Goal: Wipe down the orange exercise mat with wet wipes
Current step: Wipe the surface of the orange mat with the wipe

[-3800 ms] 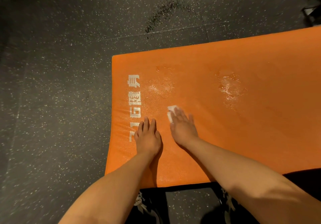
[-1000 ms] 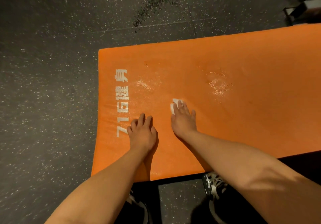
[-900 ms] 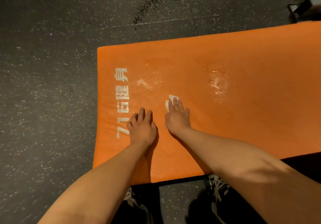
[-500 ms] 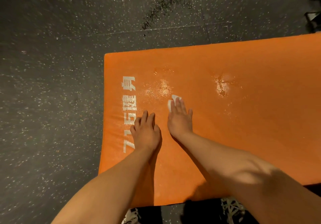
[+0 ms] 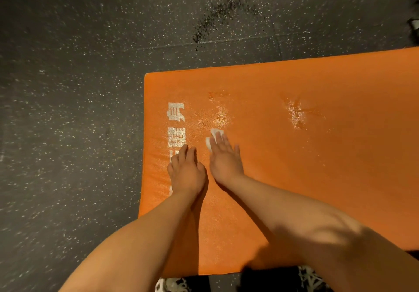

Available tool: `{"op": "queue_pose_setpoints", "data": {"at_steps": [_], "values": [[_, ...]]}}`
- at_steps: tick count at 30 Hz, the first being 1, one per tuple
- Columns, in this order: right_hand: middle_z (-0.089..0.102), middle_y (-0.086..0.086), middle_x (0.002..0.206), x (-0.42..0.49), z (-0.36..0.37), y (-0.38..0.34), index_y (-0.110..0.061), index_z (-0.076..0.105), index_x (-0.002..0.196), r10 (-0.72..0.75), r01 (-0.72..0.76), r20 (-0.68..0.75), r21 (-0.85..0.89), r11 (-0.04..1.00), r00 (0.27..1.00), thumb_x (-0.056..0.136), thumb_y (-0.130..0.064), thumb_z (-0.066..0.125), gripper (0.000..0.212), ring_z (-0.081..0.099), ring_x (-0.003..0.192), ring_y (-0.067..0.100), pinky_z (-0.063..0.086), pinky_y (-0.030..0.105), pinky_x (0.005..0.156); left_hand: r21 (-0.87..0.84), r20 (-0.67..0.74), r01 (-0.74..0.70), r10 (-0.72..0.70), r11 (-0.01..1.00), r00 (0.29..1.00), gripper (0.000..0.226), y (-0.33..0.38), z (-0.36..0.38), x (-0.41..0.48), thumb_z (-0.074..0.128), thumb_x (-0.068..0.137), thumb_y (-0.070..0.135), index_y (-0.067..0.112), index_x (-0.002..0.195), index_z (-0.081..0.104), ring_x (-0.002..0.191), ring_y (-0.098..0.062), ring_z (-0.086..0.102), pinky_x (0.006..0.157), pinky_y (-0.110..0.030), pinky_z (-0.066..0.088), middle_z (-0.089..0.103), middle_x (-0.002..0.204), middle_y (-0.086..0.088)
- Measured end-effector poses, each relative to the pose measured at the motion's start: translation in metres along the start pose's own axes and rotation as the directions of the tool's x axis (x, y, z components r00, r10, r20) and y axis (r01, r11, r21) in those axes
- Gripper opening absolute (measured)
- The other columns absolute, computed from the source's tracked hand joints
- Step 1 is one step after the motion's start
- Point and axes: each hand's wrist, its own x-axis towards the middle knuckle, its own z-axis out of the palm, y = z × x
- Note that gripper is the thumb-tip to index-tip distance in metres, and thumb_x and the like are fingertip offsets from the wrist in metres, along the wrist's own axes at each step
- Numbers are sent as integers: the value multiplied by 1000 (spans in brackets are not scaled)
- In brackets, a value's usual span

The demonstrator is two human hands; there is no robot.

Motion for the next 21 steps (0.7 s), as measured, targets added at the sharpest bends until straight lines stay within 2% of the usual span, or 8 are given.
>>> {"op": "queue_pose_setpoints", "data": {"at_steps": [3,5,8,10,14,16,18,21], "values": [[-7,-5,170,7,5,-11,-25,11,163,-178,182,68,-62,981,982,109,-26,30,57,-14,155,13,-7,52,124,-26,-37,-15,14,1000,999,54,-8,-4,14,47,97,26,23,150,38,141,-27,25,114,-44,20,26,162,-2],[-3,-5,170,16,2,4,-28,15,162,-192,191,-2,-99,977,981,108,-21,34,58,-11,156,14,-8,51,123,-30,-32,-4,4,1000,999,56,-11,-4,21,46,99,28,23,153,33,145,-27,19,118,-44,16,18,165,-1],[-7,-1,170,27,-6,25,-26,9,162,13,-21,-150,-55,998,989,105,-16,35,64,-11,156,17,-4,53,123,-11,-21,14,-14,1000,1000,59,-9,-1,19,44,100,30,24,156,27,147,-26,15,120,-45,13,11,168,2],[-12,-1,170,34,-6,16,-23,5,162,102,-103,-161,6,995,982,106,-18,31,62,-16,155,16,-3,53,124,-9,-24,15,-16,1000,1000,60,-7,0,18,44,100,31,24,157,26,147,-26,15,120,-45,13,10,168,3],[-10,-3,170,41,-1,-24,-23,8,163,-160,160,15,-32,987,987,107,-27,38,64,-18,154,14,-6,51,125,-27,20,21,-20,999,1000,59,-7,-6,22,41,102,35,29,158,23,147,-27,13,119,-45,12,8,168,3],[-7,-6,170,42,-5,-20,-25,10,163,-224,226,39,-72,971,974,107,-30,38,62,-17,154,13,-8,50,124,-22,44,9,-8,1000,999,58,-7,-9,25,38,103,37,32,158,20,146,-28,13,118,-46,11,5,168,3],[-5,-7,170,44,-8,-3,-27,11,163,-183,180,-20,-109,978,983,108,-26,35,60,-15,155,13,-7,51,124,21,67,-19,18,1000,998,58,-3,-8,26,37,103,38,34,158,19,144,-30,13,117,-46,12,1,168,4],[-5,-5,170,41,-14,26,-28,9,162,63,-68,-171,-25,997,983,106,-19,34,62,-11,156,14,-1,53,124,65,74,5,-10,998,997,59,5,-5,26,36,103,43,33,158,17,143,-30,14,115,-48,14,-1,169,5]]}}
